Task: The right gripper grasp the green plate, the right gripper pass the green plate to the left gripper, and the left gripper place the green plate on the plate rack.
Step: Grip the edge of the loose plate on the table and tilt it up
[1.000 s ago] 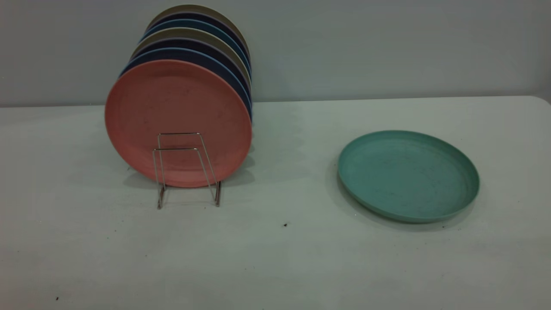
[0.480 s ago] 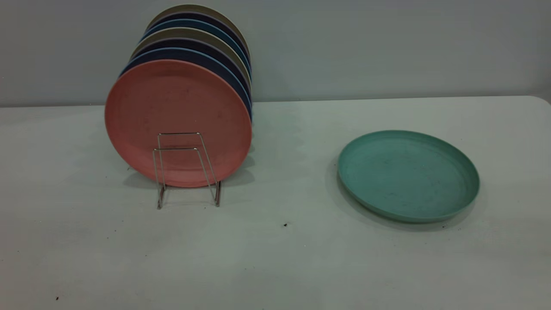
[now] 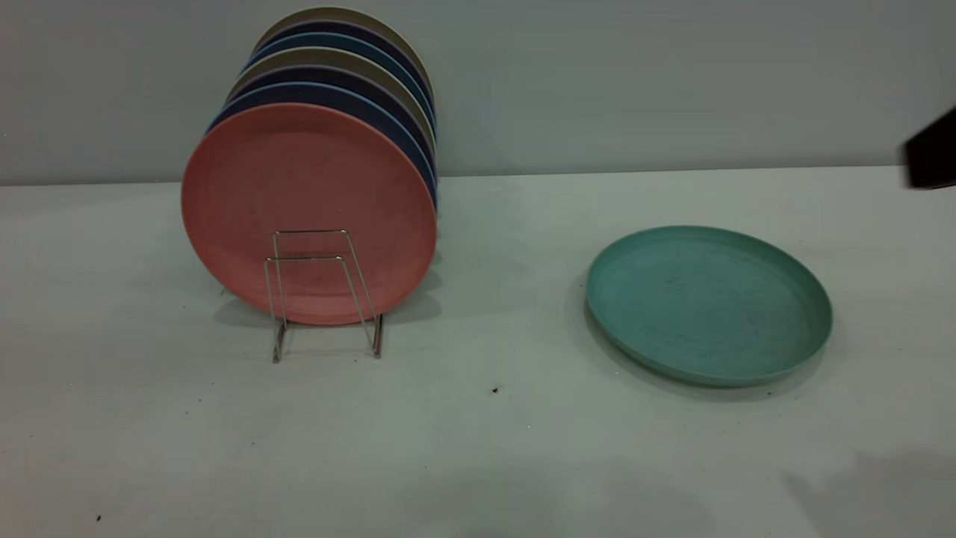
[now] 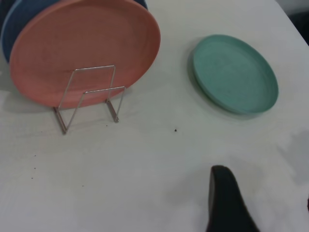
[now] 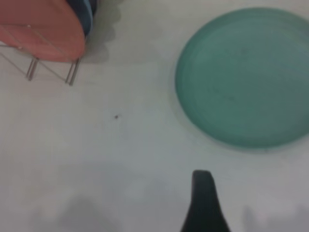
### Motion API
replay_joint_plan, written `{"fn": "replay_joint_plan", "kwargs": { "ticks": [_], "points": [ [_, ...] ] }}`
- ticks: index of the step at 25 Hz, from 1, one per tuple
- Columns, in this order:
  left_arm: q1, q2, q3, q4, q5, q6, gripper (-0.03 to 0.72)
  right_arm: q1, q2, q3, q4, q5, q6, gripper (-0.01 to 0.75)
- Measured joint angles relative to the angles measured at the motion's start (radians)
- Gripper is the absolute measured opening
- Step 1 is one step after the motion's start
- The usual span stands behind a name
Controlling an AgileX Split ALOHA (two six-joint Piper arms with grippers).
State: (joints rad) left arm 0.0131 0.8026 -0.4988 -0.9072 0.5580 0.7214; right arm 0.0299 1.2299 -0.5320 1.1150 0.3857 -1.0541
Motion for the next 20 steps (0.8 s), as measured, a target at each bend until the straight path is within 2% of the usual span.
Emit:
{"fn": "replay_joint_plan", "kwargs": {
  "ticks": [4,7,10,16,20],
  "points": [
    [0.000,0.002,0.000,-0.005,0.000,0.018,0.427,0.000,0.218,-0.081,0.248,-0.025,-0.260,0.573],
    [0.000,0.001,0.000,-0.007,0.006,0.021,0.427,0.000,0.401,-0.166,0.345,-0.036,-0.375,0.573],
    [0.000,0.001,0.000,-0.008,0.010,0.021,0.427,-0.030,0.557,-0.253,0.365,-0.017,-0.411,0.573],
    [0.000,0.001,0.000,-0.009,0.012,0.022,0.427,-0.175,0.812,-0.416,0.361,0.096,-0.419,0.573],
    [0.000,0.001,0.000,-0.009,0.011,0.022,0.427,-0.232,0.914,-0.494,0.361,0.134,-0.419,0.573]
  ]
}}
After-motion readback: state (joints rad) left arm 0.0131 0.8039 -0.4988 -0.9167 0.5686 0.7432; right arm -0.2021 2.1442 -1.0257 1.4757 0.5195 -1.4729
